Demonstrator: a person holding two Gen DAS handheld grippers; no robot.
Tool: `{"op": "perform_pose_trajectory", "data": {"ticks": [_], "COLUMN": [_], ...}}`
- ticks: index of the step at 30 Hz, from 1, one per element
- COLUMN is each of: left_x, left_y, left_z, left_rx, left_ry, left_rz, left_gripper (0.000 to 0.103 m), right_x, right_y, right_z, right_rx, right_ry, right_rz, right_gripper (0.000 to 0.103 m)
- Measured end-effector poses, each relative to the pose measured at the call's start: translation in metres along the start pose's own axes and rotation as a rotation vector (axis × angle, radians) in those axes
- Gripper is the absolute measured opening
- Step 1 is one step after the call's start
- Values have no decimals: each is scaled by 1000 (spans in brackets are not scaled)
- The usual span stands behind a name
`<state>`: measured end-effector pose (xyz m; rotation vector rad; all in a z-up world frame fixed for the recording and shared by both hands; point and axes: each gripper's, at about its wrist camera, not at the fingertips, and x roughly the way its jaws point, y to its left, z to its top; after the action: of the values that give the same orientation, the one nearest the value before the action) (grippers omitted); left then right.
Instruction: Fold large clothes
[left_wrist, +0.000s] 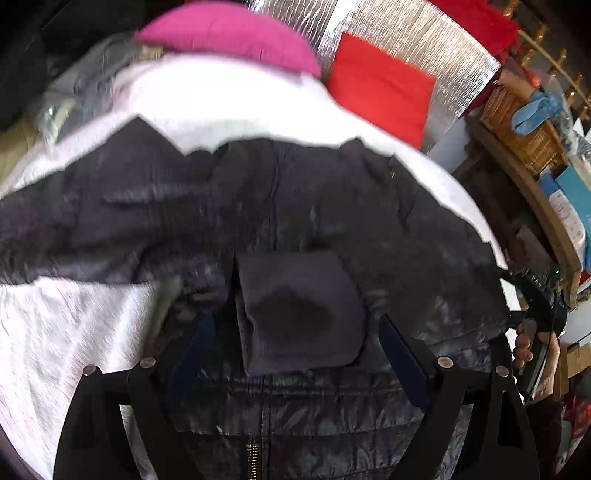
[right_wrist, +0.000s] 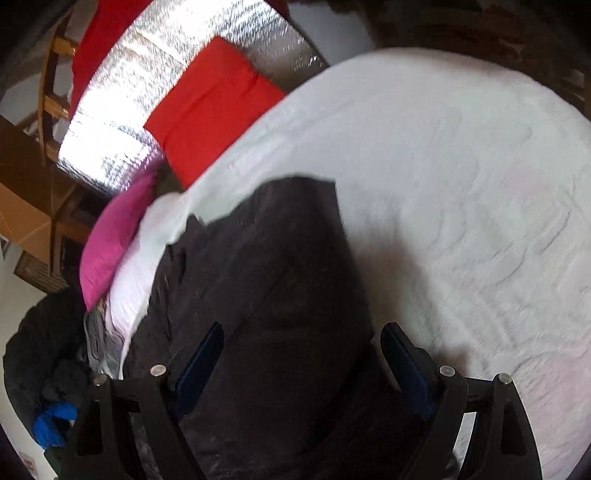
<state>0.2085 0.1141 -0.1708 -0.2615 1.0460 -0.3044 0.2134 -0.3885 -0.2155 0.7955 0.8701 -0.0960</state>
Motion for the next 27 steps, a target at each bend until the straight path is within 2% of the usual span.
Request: {"op": "perform_pose_trajectory", "data": {"ticks": [2,3,4,6,7,10,12,15,18,21,23,25,27], "left_x": [12,17,22,29,30,33,35,34,29,26,21,15,8], "left_y": [3,5,6,7,6,5,6,4,-1,-4,-3,-4,-8], "left_z": [-1,-1,-2,-1,0,1,2,5,12,21,27,34,43], "left_rx": [-21,-34,-49,-60,-51,-52,-66,-55,-32,-11,-23,-18,6], "left_ry": [42,55,70,78,68,59,54,27,-28,-83,-111,-147,-195], "left_rz": [-17,-26,-39,-23,-13,-13,-11,1,17,36,36,40,66], "left_gripper": [90,87,73,58,55,56,61,60,30,17,15,13,12], "right_x": [4,5,9,9,8,11,9,10,12,12,12,10,9], "right_y": [5,10,16,18,17,14,13,15,18,18,19,18,17], "right_z": [-3,-5,-5,-6,-7,-7,-7,-9,-9,-9,-9,-9,-9], "right_rx": [-15,-36,-47,-55,-54,-43,-43,-54,-54,-47,-50,-54,-53], "right_ry": [4,3,3,7,12,20,20,20,18,10,6,-1,-7], "right_rz": [-16,-29,-38,-50,-57,-68,-71,-84,-90,-98,-110,-120,-119], "right_gripper": [89,89,88,87,87,87,87,87,85,79,74,64,61]}}
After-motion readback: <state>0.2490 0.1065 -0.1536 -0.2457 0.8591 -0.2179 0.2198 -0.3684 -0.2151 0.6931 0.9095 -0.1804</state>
